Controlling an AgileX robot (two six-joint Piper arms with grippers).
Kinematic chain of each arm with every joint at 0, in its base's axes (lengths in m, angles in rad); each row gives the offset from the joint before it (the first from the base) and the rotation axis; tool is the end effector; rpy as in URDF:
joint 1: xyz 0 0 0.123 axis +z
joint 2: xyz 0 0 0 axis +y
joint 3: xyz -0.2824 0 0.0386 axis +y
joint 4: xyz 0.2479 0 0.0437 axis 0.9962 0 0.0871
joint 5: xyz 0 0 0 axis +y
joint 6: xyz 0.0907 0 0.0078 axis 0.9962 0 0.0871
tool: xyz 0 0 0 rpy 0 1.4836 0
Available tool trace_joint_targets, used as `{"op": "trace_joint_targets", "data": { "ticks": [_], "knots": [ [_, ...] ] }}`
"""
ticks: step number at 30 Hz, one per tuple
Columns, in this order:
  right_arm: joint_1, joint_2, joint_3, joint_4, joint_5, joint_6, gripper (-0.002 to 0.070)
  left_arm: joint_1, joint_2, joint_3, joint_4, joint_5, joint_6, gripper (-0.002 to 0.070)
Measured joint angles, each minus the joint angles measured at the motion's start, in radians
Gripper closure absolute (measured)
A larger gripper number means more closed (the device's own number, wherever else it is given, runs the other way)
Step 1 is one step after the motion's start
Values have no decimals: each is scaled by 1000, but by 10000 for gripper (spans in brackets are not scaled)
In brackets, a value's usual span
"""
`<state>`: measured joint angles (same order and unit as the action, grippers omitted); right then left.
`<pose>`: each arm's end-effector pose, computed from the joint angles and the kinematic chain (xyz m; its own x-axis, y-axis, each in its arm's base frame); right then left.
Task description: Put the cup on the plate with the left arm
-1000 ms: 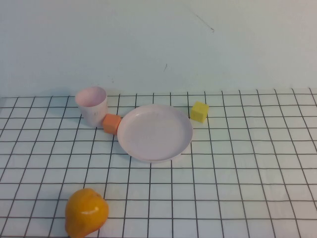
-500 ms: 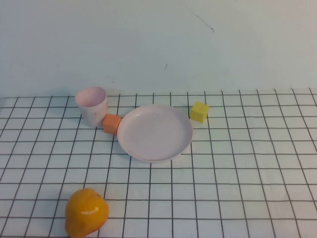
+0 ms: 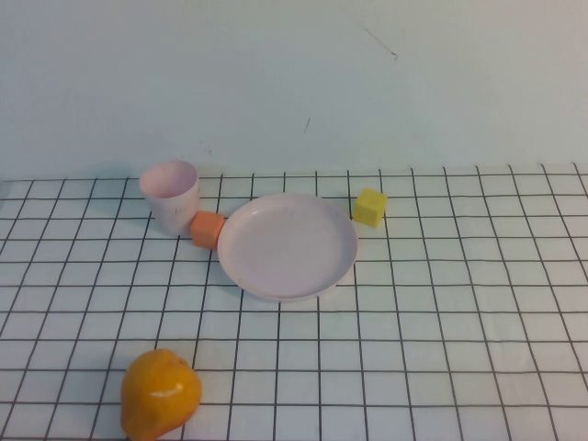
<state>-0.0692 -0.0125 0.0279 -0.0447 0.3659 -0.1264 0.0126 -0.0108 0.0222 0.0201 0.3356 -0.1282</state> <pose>0.0525 -0.0051 0.1715 -0.2989 -0.1470 -0.9429 0.0349 0.9857 -0.1647 0.0535 0.0013 0.1759 -0.2532 -0.1122 -0.9609 -0.0469 0.9935 -0.1037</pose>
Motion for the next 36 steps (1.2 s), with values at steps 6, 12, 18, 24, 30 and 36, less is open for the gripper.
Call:
{"op": "trace_joint_targets", "data": {
  "ticks": [6,12,18,24,30,36],
  "knots": [
    [0,0,0,0,0,0,678,0,0,0,56,0,35,678],
    [0,0,0,0,0,0,678,0,0,0,75,-22,67,678],
    [0,0,0,0,0,0,678,0,0,6,57,-137,71,678],
    [0,0,0,0,0,0,678,0,0,6,55,-283,72,678],
    [0,0,0,0,0,0,678,0,0,6,55,-336,74,678],
    [0,0,0,-2,0,0,678,0,0,6,57,-336,84,678]
  ]
}}
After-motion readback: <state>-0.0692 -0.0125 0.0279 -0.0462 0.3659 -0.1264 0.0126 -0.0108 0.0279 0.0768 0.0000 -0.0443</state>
